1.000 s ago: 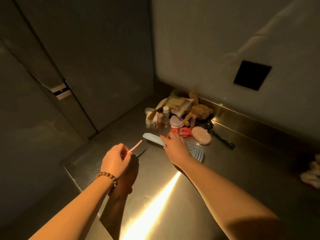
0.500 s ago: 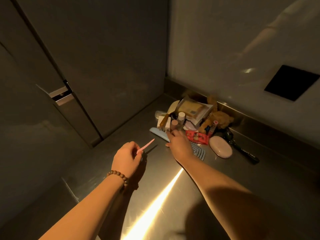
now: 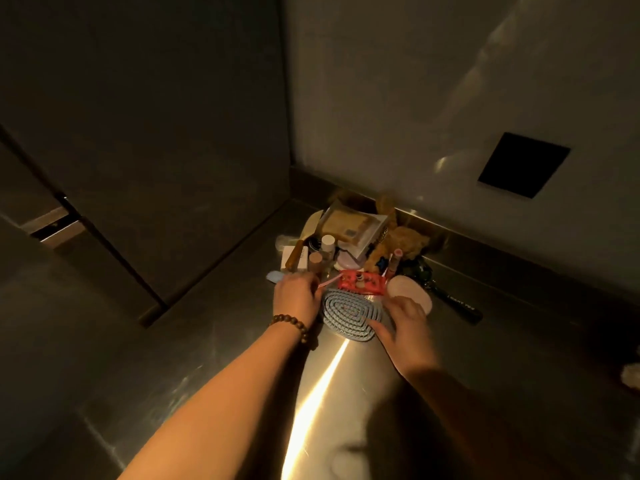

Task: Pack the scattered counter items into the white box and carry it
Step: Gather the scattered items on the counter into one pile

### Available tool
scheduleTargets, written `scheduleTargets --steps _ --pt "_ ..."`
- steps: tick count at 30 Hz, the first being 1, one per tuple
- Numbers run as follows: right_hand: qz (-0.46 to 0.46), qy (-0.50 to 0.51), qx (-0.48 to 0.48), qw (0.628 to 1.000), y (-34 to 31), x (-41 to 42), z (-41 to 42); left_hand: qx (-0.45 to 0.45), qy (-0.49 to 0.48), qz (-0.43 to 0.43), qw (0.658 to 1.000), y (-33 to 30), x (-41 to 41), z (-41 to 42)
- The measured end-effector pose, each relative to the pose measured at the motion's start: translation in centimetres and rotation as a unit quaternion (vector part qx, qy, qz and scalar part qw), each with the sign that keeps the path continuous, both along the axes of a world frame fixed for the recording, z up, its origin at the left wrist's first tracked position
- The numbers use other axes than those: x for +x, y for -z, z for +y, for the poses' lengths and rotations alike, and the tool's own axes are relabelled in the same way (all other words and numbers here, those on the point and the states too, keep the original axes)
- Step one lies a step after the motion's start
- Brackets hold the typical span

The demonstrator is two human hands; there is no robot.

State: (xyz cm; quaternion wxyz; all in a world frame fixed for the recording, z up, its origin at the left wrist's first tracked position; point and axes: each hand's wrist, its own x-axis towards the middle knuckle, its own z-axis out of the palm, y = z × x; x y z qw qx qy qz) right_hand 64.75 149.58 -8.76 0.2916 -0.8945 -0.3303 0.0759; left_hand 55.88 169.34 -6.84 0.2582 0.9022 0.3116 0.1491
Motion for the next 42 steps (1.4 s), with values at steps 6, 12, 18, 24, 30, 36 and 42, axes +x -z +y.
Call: scheduleTargets --steps 6,12,18,24,30,36,42 --pt "-0.016 -0.013 -0.006 1.000 -0.1 0.5 -1.2 0.012 0.006 -0.022 1.000 0.3 -0.1 -0.4" --pt "-0.026 -0.003 -0.006 1.000 -0.6 0.5 -4.0 0.044 0.032 -0.061 0.997 -1.5 -0.1 -4.3" --pt "-0.034 0.057 -0.016 0.998 -1.6 1.5 -14.5 0.035 0.123 -0.059 0.990 -3.8 3.6 -15.2" --pt "-0.045 0.147 -0.040 0.987 -2.4 2.8 -31.1 0.020 0.193 -0.032 0.980 -3.2 7.3 -31.2" --pt "-0.050 0.208 -0.056 0.975 -3.1 4.6 -44.8 0.031 0.262 0.028 0.964 -1.6 10.3 -43.9" --pt "-0.047 0.298 -0.088 0.949 -3.3 9.1 -54.1 0.028 0.262 0.069 0.962 -0.4 14.5 -48.6" --pt "-0.036 0.386 -0.137 0.912 -2.0 14.7 -60.5 0.069 0.248 0.116 0.959 1.4 20.3 -48.7"
